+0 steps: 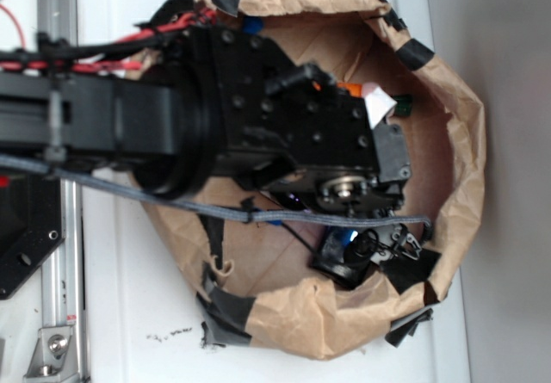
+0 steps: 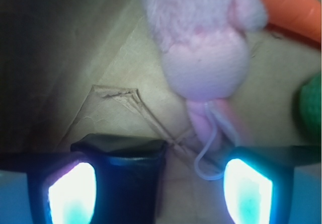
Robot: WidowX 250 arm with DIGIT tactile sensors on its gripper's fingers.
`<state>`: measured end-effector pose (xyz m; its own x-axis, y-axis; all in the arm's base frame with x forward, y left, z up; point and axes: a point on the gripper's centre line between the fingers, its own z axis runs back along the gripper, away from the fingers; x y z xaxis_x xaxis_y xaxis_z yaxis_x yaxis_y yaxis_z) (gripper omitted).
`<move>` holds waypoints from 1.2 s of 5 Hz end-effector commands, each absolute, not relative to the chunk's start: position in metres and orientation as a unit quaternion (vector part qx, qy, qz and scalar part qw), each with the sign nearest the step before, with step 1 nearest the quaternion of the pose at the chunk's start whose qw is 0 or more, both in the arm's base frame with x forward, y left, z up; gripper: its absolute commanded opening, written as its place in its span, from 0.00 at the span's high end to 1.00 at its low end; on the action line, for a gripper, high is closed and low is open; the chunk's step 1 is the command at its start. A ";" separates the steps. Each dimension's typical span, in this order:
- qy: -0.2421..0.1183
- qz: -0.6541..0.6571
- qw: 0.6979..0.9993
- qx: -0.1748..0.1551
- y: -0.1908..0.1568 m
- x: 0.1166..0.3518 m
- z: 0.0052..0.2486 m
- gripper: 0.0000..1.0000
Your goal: Grab the black box.
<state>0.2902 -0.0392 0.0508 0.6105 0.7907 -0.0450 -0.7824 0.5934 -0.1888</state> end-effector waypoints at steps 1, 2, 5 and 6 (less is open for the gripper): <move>-0.040 0.422 0.900 -0.100 -0.044 0.295 0.056 0.00; -0.046 0.409 0.908 -0.081 -0.052 0.290 0.048 0.00; -0.025 0.389 0.918 -0.075 -0.078 0.293 0.019 0.00; -0.016 0.376 0.923 -0.079 -0.087 0.294 0.013 0.00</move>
<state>0.2963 -0.0773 0.0164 0.6804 0.7319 -0.0367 -0.7290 0.6710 -0.1357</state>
